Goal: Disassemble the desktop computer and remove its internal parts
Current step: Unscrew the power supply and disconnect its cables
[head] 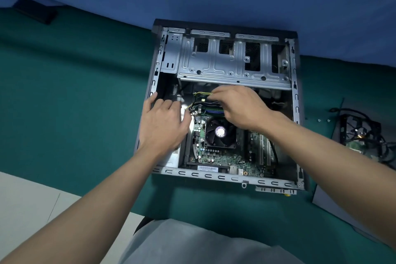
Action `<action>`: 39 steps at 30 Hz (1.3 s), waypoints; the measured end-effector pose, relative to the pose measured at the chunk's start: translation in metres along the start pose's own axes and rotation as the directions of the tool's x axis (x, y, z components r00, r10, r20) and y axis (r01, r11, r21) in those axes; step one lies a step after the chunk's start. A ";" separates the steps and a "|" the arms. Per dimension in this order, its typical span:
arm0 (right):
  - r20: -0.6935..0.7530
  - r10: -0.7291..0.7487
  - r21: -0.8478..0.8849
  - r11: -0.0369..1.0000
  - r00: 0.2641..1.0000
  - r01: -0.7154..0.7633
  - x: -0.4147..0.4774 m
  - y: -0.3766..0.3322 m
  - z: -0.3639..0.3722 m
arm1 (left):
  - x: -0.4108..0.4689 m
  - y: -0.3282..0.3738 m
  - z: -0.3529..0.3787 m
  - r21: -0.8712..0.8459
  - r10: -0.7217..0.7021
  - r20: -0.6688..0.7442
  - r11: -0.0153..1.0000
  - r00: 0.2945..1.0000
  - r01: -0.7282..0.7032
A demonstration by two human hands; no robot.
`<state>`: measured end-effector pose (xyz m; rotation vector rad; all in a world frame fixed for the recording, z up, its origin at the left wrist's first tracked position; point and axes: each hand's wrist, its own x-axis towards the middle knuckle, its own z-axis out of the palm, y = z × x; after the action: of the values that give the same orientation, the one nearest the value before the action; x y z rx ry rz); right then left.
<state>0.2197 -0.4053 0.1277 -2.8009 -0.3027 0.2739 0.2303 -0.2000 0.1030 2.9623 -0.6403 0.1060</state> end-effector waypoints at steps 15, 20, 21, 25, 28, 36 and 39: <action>0.185 0.395 -0.106 0.918 0.900 -0.381 -0.011 0.042 0.025 | -0.024 -0.004 -0.001 -0.002 0.002 0.113 1.000 0.994 -0.002; 0.136 0.317 -0.279 0.921 0.939 -0.271 -0.020 0.019 0.015 | -0.041 -0.014 -0.006 -0.015 0.079 0.187 0.997 0.979 -0.078; 0.116 0.296 -0.241 0.935 0.948 -0.262 -0.025 0.007 0.017 | -0.044 -0.016 -0.007 -0.012 0.097 0.194 0.995 0.976 -0.096; 0.005 0.205 0.091 0.975 0.979 -0.204 -0.047 -0.055 0.032 | -0.060 -0.029 -0.010 0.010 0.175 0.206 0.983 0.963 -0.181; -0.027 0.180 0.241 0.956 0.983 -0.168 -0.062 -0.102 0.046 | -0.076 -0.046 -0.015 0.005 0.244 0.212 0.968 0.946 -0.251; -0.132 0.162 -0.128 0.975 0.978 -0.179 -0.081 -0.148 0.082 | -0.093 -0.089 -0.025 -0.024 0.545 0.239 0.831 0.804 -0.556; -0.120 0.143 -0.271 0.947 0.982 -0.171 -0.081 -0.149 0.088 | -0.092 -0.089 -0.023 0.000 0.577 0.216 0.807 0.788 -0.591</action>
<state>0.0963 -0.2612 0.1056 -3.1128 -0.1005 0.1353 0.1823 -0.0791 0.1090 2.7325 -1.6010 -0.1386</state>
